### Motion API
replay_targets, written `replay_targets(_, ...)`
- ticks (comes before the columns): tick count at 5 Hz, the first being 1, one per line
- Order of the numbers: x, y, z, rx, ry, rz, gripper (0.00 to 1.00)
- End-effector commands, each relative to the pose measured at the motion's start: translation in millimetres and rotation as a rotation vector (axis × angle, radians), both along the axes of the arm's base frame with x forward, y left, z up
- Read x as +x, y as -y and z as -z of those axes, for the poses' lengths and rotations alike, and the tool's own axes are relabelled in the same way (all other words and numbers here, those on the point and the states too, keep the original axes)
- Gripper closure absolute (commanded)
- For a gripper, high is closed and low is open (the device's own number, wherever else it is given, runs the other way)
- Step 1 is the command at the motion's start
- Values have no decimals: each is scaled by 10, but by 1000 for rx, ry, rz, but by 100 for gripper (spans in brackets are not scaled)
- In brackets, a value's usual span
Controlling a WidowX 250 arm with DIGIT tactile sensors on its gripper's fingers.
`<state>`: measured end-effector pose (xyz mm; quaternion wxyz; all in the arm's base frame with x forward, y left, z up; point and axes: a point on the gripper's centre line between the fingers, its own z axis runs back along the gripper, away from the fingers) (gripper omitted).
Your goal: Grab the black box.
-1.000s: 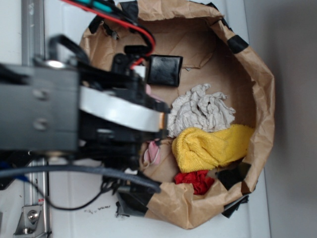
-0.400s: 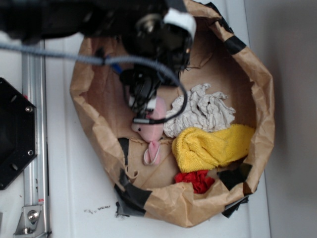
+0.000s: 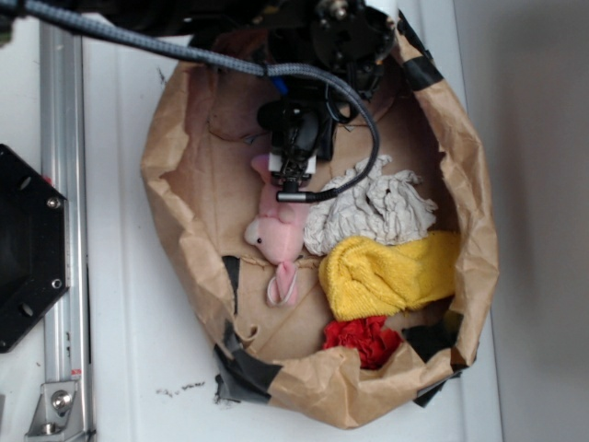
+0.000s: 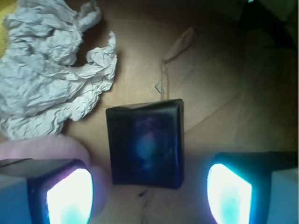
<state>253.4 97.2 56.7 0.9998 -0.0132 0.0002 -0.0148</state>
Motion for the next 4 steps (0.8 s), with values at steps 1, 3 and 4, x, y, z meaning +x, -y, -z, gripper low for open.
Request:
replay_targets(1,44,129,-42,41,64,-7,0)
replay_targets(3,286,486,308,88,89,-32,0)
replay_targets(4,339,595,594,104,40,9,0)
